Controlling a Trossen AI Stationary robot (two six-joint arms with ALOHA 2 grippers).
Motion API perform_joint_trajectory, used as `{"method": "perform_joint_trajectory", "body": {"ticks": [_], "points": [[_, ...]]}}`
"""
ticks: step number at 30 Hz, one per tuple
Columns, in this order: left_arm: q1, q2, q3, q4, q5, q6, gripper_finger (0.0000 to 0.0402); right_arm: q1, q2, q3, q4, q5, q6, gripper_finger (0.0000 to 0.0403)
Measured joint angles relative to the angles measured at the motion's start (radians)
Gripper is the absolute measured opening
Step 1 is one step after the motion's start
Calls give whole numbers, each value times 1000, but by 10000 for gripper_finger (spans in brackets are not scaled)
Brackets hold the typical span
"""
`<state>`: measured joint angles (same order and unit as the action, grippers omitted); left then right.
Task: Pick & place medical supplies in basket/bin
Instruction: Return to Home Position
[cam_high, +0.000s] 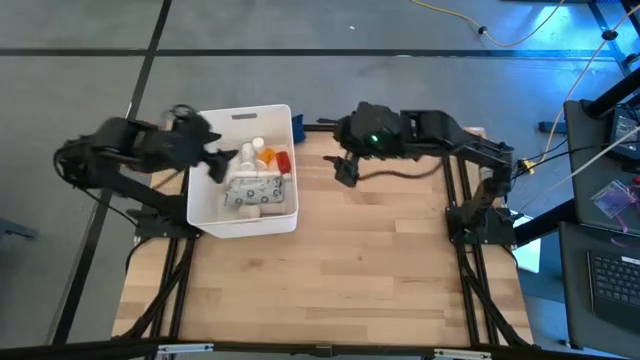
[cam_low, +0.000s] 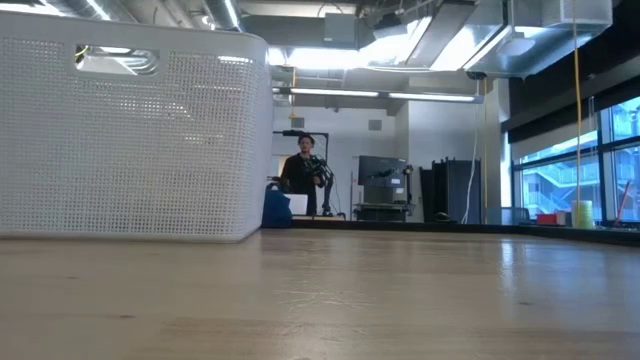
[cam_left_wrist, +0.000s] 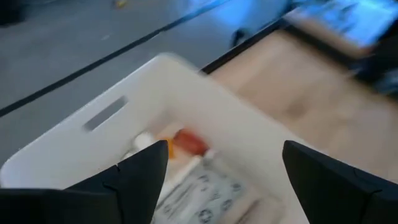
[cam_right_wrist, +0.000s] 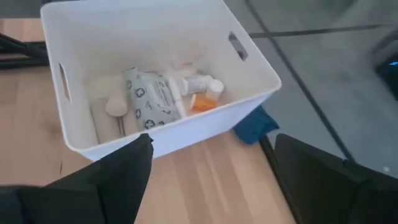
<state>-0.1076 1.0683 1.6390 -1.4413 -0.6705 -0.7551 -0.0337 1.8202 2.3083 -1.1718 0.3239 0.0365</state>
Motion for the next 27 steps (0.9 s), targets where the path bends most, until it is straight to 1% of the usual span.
{"method": "perform_joint_trajectory", "body": {"ticks": [2,4,6,8,10,13,15,18,20,24,27], "points": [[-23,-54,0,57,13,63,308,34,-35,-58,9,56,17,336],[-45,-106,0,125,52,122,308,64,-77,-149,38,111,45,336],[-65,-151,0,192,85,185,308,90,-139,-276,104,152,79,336],[-78,-190,-14,268,111,245,308,110,-219,-426,195,172,110,336],[-83,-236,-68,374,157,304,308,122,-311,-577,323,172,123,336],[-81,-305,-205,555,221,375,308,127,-449,-775,506,168,119,336],[-72,-357,-291,627,210,392,310,127,-538,-875,598,158,114,336],[-47,-439,-396,667,166,366,310,127,-642,-985,681,157,117,336],[-27,-495,-456,688,156,359,309,127,-695,-1043,736,157,117,336],[20,-563,-582,771,146,355,309,124,-769,-1131,816,157,116,336],[69,-598,-669,864,104,371,308,109,-801,-1180,831,157,119,336]]}}
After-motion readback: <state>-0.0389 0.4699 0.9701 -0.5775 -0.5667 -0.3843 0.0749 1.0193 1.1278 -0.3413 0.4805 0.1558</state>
